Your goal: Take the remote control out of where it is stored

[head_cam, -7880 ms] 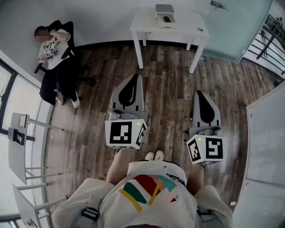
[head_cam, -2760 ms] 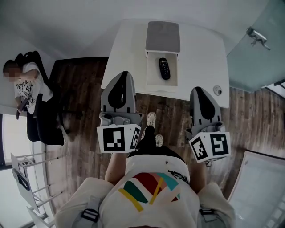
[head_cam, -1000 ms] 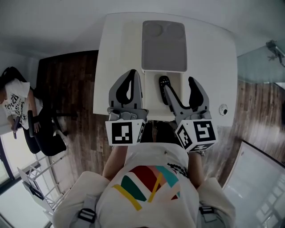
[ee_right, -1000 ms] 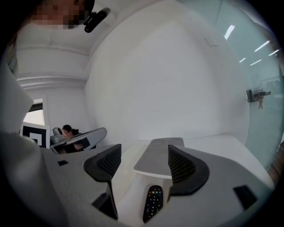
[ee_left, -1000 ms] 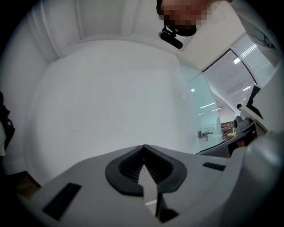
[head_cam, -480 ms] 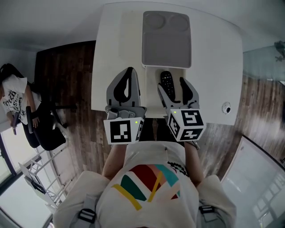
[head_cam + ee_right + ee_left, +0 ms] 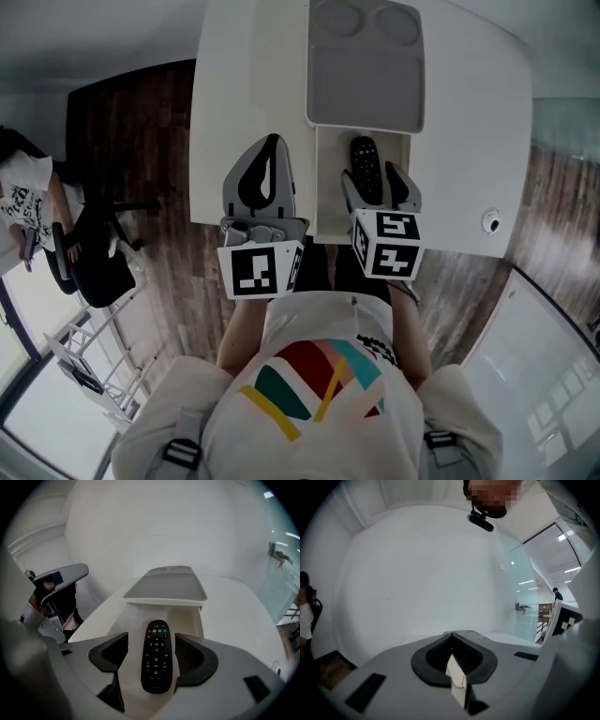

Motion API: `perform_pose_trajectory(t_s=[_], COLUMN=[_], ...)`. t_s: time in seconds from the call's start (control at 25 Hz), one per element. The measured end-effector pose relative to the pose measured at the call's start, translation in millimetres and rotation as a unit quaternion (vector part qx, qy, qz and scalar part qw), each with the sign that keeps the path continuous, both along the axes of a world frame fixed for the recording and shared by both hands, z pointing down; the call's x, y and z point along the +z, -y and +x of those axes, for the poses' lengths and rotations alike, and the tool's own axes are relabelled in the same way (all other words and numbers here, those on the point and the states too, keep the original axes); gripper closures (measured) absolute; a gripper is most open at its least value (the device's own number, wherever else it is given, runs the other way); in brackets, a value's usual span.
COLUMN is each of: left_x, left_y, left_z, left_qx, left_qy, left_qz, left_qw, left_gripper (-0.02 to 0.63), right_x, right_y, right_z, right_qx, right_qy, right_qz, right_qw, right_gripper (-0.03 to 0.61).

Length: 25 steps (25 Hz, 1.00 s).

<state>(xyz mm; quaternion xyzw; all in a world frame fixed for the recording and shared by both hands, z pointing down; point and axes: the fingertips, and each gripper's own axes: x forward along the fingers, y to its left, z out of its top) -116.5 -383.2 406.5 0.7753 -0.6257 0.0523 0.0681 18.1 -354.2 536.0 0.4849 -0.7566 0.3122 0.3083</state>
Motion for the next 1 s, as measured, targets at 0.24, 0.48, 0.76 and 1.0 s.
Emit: perform_pose_trajectory(t_s=[0.24, 0.48, 0.76, 1.0], left_x=[24, 32, 35, 38], left_y=[5, 7, 17, 21], left_z=[-4, -3, -5, -8], left_qx=[0.001, 0.005, 0.000, -0.003], left_qy=[-0.007, -0.010, -0.017, -0.022], left_qz=[-0.023, -0.030, -0.032, -0.036], left_qw=[0.9997, 0.9995, 0.9993, 0.9991], left_gripper=[0.607, 0.607, 0.607, 0.607], right_x=[13, 26, 38, 49], right_y=[2, 0, 2, 0], right_z=[1, 1, -3, -4], right_qx=[-0.002, -0.014, -0.014, -0.022], right_qy=[-0.036, -0.072, -0.073, -0.094], right_qz=[-0.036, -0.079, -0.122, -0.130], right_qw=[0.999, 0.994, 0.990, 0.987], right_gripper=[0.268, 0.270, 0.270, 0.270])
